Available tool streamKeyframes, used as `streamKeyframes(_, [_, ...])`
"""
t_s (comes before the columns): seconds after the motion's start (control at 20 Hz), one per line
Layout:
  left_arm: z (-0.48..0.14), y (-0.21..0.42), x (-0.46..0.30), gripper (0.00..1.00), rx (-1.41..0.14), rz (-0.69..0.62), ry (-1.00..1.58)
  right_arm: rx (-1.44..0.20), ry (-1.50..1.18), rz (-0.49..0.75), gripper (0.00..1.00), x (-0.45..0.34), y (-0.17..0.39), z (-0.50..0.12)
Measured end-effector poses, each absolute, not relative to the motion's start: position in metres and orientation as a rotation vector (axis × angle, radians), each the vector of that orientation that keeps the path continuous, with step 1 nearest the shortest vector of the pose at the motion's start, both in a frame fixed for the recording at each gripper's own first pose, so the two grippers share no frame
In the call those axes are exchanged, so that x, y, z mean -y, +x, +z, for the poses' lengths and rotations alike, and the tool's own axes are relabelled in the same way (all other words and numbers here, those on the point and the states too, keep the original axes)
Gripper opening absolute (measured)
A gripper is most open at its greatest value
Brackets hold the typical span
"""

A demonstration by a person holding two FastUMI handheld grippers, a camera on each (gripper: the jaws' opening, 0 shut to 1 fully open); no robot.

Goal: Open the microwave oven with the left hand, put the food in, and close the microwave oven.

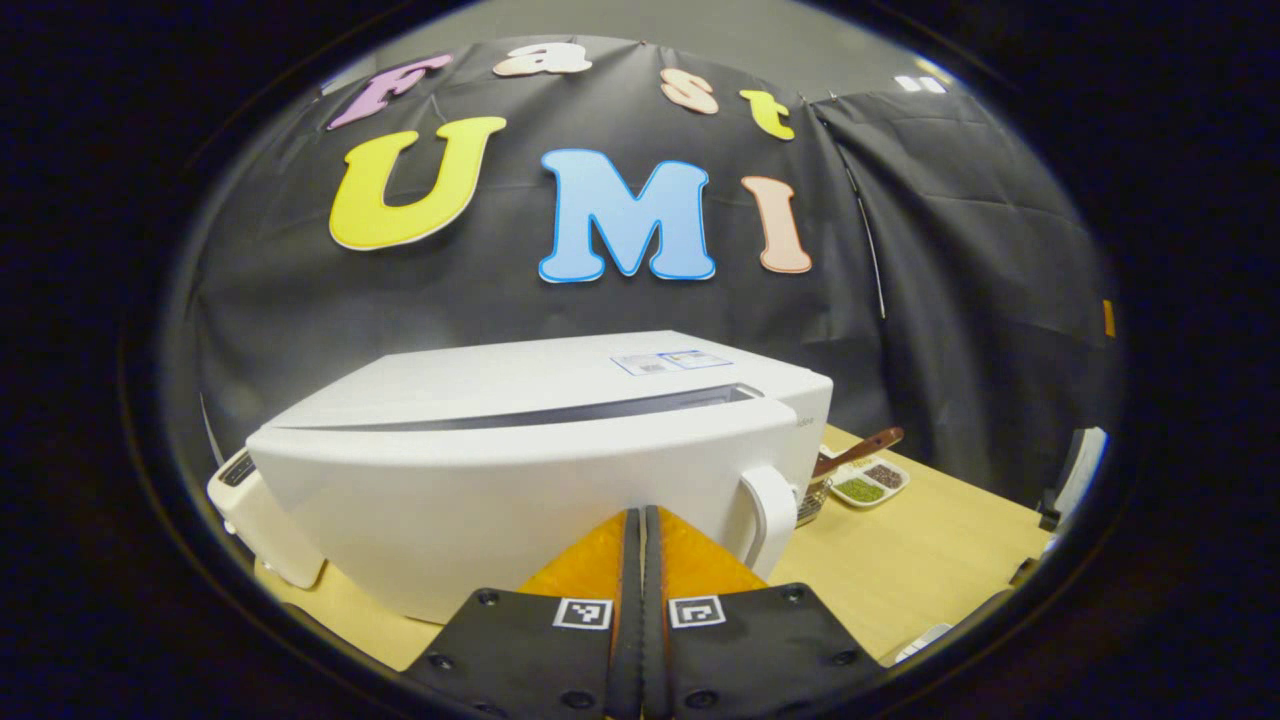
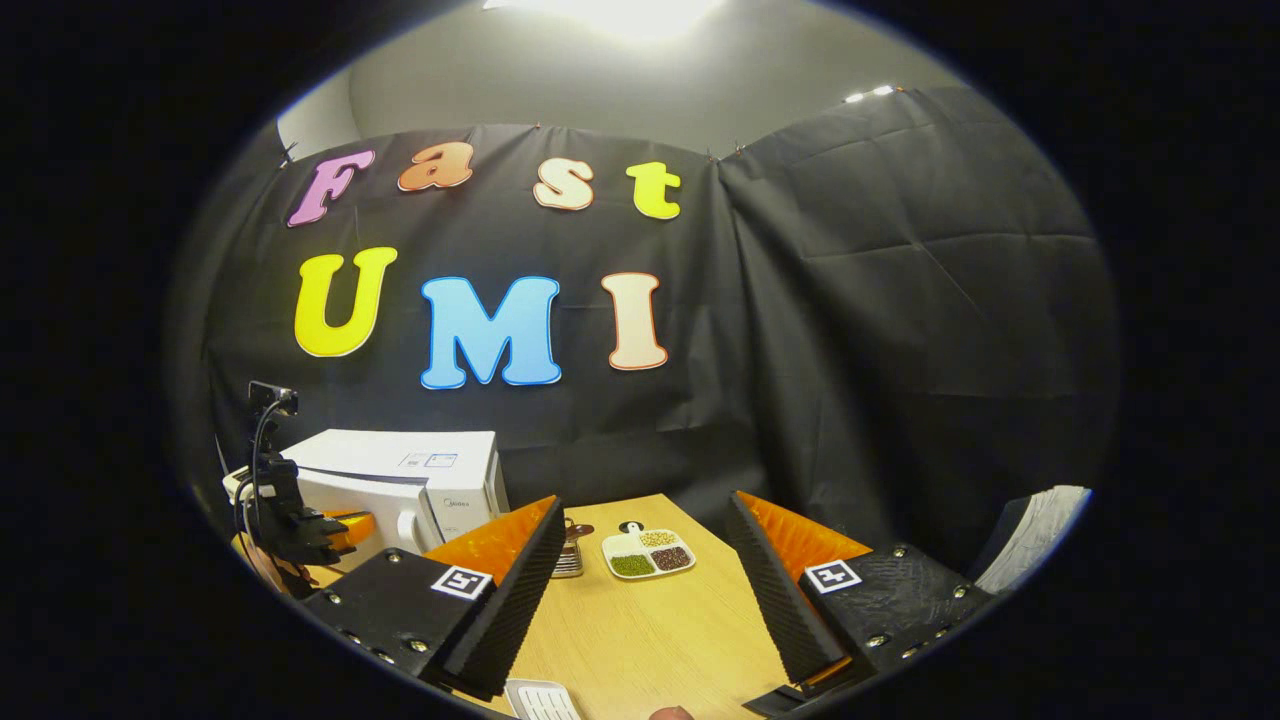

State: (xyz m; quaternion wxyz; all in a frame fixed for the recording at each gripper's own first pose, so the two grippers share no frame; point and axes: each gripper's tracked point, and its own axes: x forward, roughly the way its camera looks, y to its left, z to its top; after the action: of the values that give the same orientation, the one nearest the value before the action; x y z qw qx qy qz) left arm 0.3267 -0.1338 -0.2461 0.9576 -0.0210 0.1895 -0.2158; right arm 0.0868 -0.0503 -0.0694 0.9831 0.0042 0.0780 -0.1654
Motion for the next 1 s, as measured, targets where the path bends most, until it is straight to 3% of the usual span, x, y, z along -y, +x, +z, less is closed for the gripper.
streamKeyframes(0.35, [-0.247, 0.339, 0.137, 0.07, -0.380, -0.472, -0.081, -0.179, 0.000, -0.308, 0.98, 0.028, 0.086, -0.072])
streamKeyframes(0.65, [-0.252, 0.348, 0.140, 0.07, -0.408, -0.389, -0.065, -0.199, 0.004, -0.262, 0.98, 0.011, 0.079, -0.074])
streamKeyframes(1.0, [-0.163, 0.304, 0.131, 0.07, -0.246, -0.393, -0.015, -0.156, 0.031, -0.154, 0.98, 0.006, 0.076, -0.055])
